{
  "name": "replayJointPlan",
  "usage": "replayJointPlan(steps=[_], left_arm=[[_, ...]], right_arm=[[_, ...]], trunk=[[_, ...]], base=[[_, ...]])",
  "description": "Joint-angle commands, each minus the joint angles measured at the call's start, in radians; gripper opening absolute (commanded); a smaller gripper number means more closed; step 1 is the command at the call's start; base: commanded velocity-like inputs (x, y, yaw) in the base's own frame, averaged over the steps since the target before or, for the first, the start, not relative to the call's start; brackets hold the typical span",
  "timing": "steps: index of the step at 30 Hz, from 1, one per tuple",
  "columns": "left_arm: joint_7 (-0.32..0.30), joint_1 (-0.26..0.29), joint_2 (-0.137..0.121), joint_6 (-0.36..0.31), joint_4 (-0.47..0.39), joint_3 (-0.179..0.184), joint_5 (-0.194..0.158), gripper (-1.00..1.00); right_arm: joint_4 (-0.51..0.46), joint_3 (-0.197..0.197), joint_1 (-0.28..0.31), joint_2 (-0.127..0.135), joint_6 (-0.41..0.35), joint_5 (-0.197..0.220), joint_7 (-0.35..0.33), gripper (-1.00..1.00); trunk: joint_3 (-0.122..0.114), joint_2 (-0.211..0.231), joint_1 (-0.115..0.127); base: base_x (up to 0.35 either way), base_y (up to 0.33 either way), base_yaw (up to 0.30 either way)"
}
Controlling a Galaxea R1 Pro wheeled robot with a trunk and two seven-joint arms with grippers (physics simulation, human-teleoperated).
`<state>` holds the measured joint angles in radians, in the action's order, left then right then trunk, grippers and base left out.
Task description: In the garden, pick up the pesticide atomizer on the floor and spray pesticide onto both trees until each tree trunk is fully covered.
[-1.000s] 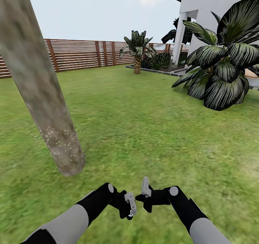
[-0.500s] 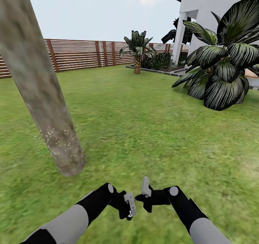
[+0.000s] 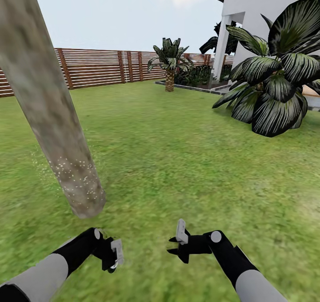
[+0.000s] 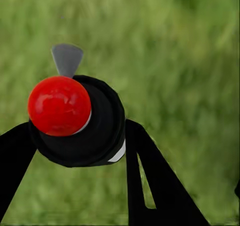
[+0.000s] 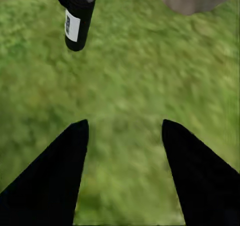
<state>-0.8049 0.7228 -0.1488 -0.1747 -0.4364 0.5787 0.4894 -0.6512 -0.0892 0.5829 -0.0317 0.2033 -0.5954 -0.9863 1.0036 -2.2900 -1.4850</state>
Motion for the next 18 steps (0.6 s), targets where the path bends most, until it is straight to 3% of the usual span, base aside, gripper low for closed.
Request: replayJointPlan(steps=[1,4,6,8,9,10,12,14,15,16,18], left_arm=[[-0.003,0.000,-0.037,0.000,-0.001,-0.004,-0.008,-1.00],[0.012,0.000,-0.095,-0.003,-0.001,-0.029,-0.015,-1.00],[0.078,-0.003,-0.107,-0.004,0.005,-0.107,-0.024,-1.00],[0.202,-0.032,-0.103,-0.003,0.045,-0.211,-0.051,-1.00],[0.272,-0.052,-0.099,0.004,0.077,-0.267,-0.096,-1.00],[0.337,-0.076,-0.092,0.049,0.113,-0.319,-0.166,-1.00],[0.454,-0.129,-0.086,0.211,0.181,-0.374,-0.310,-1.00],[0.631,-0.176,-0.083,0.336,0.248,-0.390,-0.457,-1.00],[0.674,-0.187,-0.083,0.351,0.261,-0.392,-0.494,-1.00],[0.727,-0.209,-0.082,0.371,0.276,-0.393,-0.554,-1.00],[0.773,-0.243,-0.082,0.446,0.288,-0.394,-0.655,-1.00]], right_arm=[[0.002,0.002,0.000,0.002,0.001,0.000,0.001,1.00],[0.005,0.010,0.000,0.007,0.002,-0.001,0.009,1.00],[0.010,0.023,-0.001,0.029,0.003,0.000,0.087,1.00],[0.079,0.055,-0.004,0.055,0.004,0.002,0.257,1.00],[0.149,0.078,-0.004,0.061,0.004,0.003,0.362,1.00],[0.236,0.110,-0.004,0.064,0.006,0.004,0.490,1.00],[0.404,0.149,-0.005,0.066,0.049,0.005,0.743,1.00],[0.531,0.162,-0.007,0.066,0.183,0.006,0.974,1.00],[0.552,0.164,-0.010,0.066,0.212,0.007,1.022,1.00],[0.574,0.167,-0.024,0.067,0.247,0.014,1.092,1.00],[0.591,0.178,-0.055,0.067,0.306,0.081,1.195,1.00]], trunk=[[0.000,0.000,0.000],[0.000,0.000,0.000],[0.000,0.000,0.000],[0.000,0.000,0.000],[0.000,0.000,0.000],[0.000,0.000,0.000],[0.000,0.000,0.000],[0.000,0.000,0.000],[0.000,0.000,0.000],[0.000,0.000,0.000],[0.000,0.000,0.000]], base=[[0.000,0.000,0.000],[0.000,0.000,0.000],[0.000,0.000,0.000],[0.000,0.000,0.000],[0.000,0.000,0.000],[0.000,0.000,0.000],[0.000,0.000,0.000],[0.000,0.000,0.000],[0.000,0.000,0.000],[0.000,0.000,0.000],[0.000,0.000,0.000]])
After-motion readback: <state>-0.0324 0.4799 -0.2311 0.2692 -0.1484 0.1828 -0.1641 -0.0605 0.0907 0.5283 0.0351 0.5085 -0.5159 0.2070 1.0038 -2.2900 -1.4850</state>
